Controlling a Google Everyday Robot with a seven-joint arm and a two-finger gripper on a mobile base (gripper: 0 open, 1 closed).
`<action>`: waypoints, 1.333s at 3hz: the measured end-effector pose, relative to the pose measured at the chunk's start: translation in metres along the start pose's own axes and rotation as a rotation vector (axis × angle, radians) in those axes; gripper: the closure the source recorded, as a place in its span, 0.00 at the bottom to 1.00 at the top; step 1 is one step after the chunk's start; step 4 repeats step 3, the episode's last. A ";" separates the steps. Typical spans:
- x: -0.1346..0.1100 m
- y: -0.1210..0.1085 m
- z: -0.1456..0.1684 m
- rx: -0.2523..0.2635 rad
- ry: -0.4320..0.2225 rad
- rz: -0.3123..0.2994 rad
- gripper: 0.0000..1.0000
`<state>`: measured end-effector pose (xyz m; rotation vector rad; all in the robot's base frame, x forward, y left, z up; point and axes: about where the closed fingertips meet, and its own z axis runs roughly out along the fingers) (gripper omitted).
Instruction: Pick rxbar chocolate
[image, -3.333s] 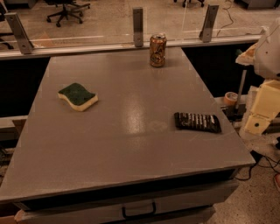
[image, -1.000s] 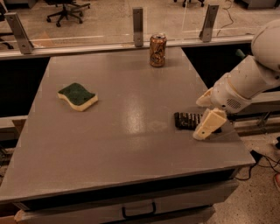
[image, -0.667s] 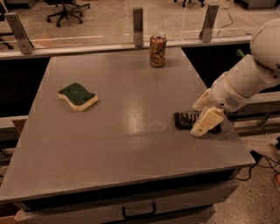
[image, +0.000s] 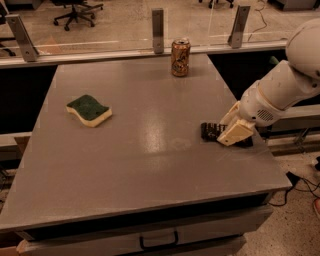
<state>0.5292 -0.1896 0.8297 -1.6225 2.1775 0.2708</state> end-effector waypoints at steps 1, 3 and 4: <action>-0.017 -0.008 -0.030 0.039 -0.044 -0.011 1.00; -0.049 -0.023 -0.085 0.125 -0.119 -0.041 1.00; -0.049 -0.023 -0.085 0.125 -0.119 -0.041 1.00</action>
Offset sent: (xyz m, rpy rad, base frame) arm 0.0234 0.0014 0.1684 0.1253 -0.2665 -0.0160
